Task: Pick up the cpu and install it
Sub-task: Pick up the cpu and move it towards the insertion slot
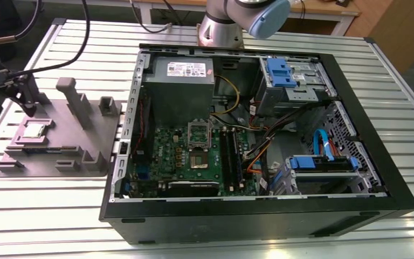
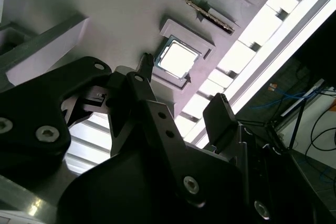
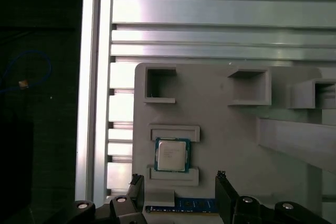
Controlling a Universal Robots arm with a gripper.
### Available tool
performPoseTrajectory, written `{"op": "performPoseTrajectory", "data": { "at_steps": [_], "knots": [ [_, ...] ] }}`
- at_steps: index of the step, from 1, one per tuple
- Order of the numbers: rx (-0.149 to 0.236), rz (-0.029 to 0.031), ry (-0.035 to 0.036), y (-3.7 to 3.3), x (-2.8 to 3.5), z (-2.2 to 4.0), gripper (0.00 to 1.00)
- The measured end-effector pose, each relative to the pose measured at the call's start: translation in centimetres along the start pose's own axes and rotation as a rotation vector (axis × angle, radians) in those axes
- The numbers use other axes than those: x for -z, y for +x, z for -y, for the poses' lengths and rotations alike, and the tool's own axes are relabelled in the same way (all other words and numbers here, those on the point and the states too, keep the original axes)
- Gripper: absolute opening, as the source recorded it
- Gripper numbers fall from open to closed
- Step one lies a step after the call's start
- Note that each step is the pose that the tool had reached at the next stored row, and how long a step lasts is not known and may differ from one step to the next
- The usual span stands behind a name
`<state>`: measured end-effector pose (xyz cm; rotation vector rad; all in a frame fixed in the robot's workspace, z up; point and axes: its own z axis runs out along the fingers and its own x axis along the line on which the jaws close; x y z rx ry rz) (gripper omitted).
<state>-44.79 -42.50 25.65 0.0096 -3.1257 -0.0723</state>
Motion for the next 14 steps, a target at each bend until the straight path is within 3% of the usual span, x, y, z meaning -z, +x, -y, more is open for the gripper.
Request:
{"op": "performPoseTrajectory", "data": {
  "at_steps": [14],
  "knots": [
    [0.0, -0.0001, 0.0, 0.0, -0.37, 0.02, 0.65]
  ]
}}
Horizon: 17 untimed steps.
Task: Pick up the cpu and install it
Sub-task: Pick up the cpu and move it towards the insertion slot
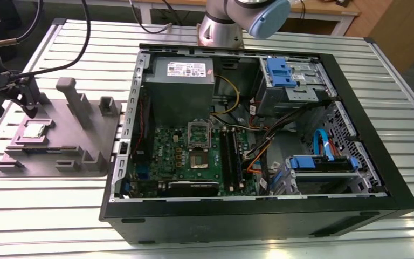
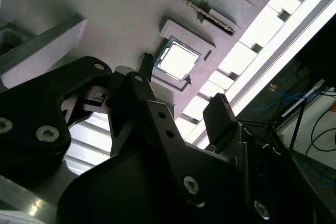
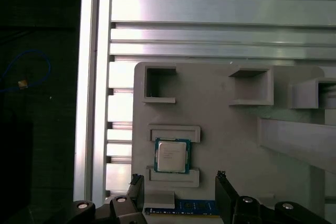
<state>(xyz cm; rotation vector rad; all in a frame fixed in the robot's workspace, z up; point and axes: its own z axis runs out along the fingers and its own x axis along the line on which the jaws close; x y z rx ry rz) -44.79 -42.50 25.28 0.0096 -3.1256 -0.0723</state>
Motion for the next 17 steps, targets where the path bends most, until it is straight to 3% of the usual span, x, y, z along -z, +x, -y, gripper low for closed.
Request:
{"op": "performPoseTrajectory", "data": {
  "at_steps": [4, 7, 10, 17],
  "knots": [
    [0.0, 0.0, 0.0002, 0.0, 0.0, 0.0, 0.65],
    [0.0, 0.0001, 0.0082, 0.0, -0.01, 0.0, 0.65],
    [0.0, -0.0001, 0.009, 0.0, -0.06, 0.0, 0.65],
    [0.012, -0.0005, 0.0088, 0.0, -1.12, 0.05, 0.65]
  ]
}}
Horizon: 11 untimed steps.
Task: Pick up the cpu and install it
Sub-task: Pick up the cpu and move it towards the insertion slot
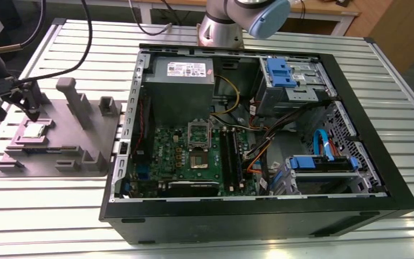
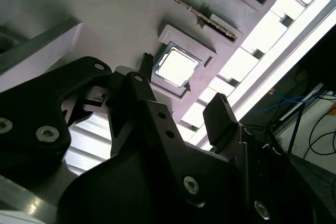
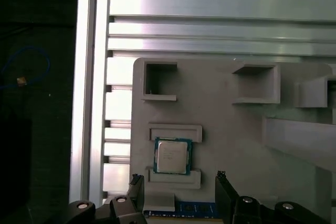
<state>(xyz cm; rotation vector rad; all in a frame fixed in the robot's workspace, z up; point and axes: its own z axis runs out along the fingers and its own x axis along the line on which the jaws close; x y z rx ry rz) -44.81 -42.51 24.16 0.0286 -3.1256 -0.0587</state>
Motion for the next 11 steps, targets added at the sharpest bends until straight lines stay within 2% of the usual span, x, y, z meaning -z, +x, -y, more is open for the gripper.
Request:
{"op": "performPoseTrajectory", "data": {
  "at_steps": [5, 11],
  "knots": [
    [-0.002, 0.0, -0.0001, -0.01, -0.65, -0.15, 0.65],
    [-0.021, 0.0008, -0.0004, 0.03, -1.76, -0.34, 0.65]
  ]
}}
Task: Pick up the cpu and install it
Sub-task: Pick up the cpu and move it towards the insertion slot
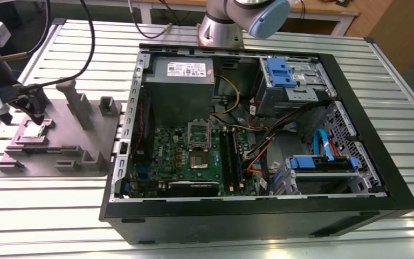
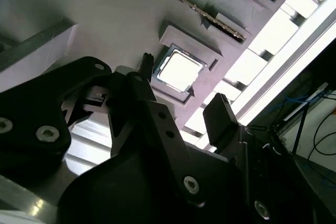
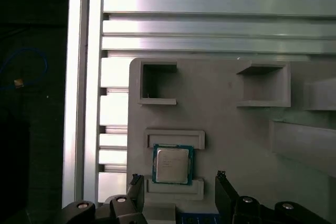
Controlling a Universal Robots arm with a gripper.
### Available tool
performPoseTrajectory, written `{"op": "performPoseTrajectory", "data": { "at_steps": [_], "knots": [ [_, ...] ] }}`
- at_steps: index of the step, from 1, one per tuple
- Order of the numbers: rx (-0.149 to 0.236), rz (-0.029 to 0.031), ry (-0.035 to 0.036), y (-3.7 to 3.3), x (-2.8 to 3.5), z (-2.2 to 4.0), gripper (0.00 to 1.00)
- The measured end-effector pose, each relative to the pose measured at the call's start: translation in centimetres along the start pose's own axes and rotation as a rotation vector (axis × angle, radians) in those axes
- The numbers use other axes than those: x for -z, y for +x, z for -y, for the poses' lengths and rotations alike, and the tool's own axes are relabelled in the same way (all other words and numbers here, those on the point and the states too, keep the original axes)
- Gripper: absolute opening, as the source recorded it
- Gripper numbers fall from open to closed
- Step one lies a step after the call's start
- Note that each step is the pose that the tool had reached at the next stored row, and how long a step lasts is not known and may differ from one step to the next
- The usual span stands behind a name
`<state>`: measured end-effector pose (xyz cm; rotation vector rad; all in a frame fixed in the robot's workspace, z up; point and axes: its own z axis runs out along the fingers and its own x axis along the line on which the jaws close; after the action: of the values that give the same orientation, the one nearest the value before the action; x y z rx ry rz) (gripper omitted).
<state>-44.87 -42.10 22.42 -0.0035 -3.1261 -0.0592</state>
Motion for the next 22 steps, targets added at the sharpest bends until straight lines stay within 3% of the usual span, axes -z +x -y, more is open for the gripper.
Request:
{"op": "performPoseTrajectory", "data": {
  "at_steps": [4, 12, 22],
  "knots": [
    [-0.026, 0.0009, -0.0003, 0.13, -0.75, -0.18, 0.65],
    [-0.03, 0.0012, -0.0005, 0.29, -2.1, -0.17, 0.65],
    [-0.038, 0.0014, -0.0005, 0.52, -3.0, -0.48, 0.65]
  ]
}}
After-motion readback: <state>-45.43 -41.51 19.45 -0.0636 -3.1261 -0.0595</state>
